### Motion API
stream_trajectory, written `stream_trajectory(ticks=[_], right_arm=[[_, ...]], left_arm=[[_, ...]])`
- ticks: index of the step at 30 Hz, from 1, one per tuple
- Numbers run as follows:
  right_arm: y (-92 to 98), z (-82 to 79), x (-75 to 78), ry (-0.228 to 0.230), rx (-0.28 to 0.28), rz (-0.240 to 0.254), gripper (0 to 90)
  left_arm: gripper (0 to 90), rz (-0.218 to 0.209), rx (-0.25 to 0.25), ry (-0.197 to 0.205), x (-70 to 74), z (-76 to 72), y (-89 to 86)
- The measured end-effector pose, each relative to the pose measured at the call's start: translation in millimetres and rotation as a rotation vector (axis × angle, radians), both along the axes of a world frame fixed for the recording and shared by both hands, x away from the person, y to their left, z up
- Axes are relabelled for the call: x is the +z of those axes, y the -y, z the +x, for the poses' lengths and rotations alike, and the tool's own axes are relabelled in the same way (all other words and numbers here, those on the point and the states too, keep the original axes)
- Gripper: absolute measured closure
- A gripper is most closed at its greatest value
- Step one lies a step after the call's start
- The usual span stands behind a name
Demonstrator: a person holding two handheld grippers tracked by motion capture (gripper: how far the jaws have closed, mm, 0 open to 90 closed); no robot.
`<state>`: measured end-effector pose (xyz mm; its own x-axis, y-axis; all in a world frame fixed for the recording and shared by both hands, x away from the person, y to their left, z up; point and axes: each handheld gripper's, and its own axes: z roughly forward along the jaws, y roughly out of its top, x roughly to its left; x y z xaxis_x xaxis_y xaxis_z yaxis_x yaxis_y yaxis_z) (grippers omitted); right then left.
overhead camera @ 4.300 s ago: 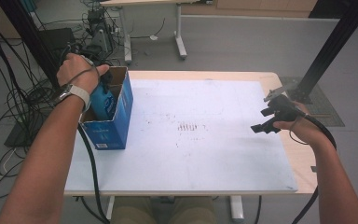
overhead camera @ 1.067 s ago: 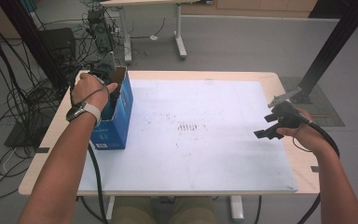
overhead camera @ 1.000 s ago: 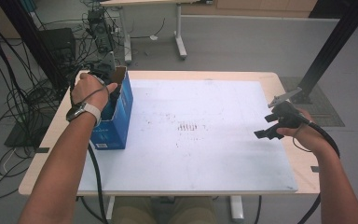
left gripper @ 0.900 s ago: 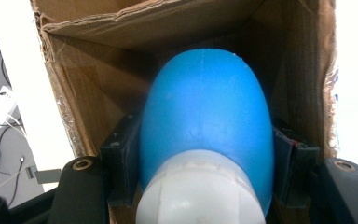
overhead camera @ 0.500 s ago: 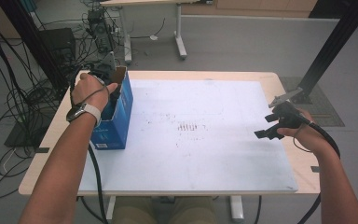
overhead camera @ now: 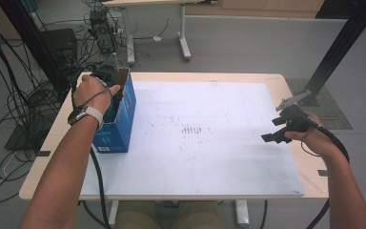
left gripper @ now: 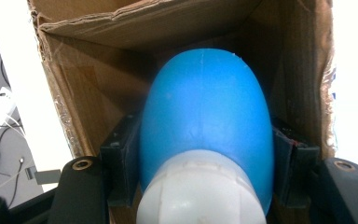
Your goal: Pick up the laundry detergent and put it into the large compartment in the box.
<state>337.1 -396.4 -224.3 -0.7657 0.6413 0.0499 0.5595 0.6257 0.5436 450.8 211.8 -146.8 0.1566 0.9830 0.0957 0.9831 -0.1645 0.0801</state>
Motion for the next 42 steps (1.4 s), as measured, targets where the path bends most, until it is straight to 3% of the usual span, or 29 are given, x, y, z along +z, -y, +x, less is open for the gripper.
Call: stream_trajectory(ticks=[42], right_arm=[[0.2,0.3,-0.3,-0.009,0.002,-0.005,12.4]], left_arm=[[37.0,-0.014,-0.024,0.014,-0.2,-1.4,-2.4]])
